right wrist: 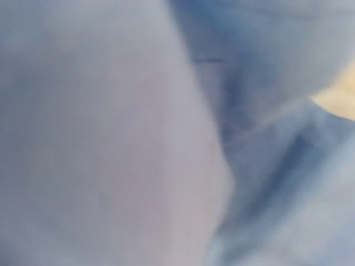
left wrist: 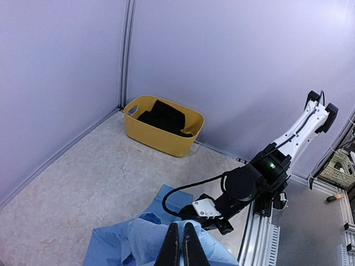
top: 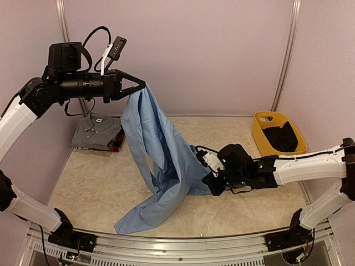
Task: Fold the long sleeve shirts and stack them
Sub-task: Flatten out the crumpled shirt at the center of the board.
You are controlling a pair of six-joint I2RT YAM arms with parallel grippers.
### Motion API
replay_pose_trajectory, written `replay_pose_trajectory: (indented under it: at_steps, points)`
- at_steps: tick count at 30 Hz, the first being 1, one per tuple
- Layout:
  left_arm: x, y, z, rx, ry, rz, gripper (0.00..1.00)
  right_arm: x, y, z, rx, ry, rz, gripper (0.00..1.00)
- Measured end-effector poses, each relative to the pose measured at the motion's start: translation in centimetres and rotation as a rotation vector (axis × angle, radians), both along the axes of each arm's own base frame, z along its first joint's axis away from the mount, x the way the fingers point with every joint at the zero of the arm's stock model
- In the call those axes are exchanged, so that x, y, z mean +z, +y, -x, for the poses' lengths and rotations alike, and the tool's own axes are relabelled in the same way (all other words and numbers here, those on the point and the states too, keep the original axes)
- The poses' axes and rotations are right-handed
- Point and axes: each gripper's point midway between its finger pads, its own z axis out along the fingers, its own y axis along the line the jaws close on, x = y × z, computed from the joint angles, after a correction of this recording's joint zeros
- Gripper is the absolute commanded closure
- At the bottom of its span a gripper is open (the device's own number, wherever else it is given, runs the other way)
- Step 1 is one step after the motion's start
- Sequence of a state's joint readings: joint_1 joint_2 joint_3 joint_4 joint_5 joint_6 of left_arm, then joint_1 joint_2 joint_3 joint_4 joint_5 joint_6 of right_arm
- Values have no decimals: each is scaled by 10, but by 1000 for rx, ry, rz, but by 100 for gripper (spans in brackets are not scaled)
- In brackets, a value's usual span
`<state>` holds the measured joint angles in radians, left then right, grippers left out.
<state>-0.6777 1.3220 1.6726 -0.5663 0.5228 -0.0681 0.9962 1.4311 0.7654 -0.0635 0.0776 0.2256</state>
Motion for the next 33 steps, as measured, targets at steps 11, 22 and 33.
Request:
replay_pose_trajectory:
  at_steps: [11, 22, 33]
  points:
    - [110, 77, -6, 293, -187, 113, 100, 374, -81, -17, -259, -461, -325, 100]
    - [208, 119, 62, 266, -389, 331, 100, 483, -130, 19, -228, -612, -386, 100]
    - [191, 112, 97, 101, -345, 319, 100, 462, -125, 55, -53, -492, -433, 100]
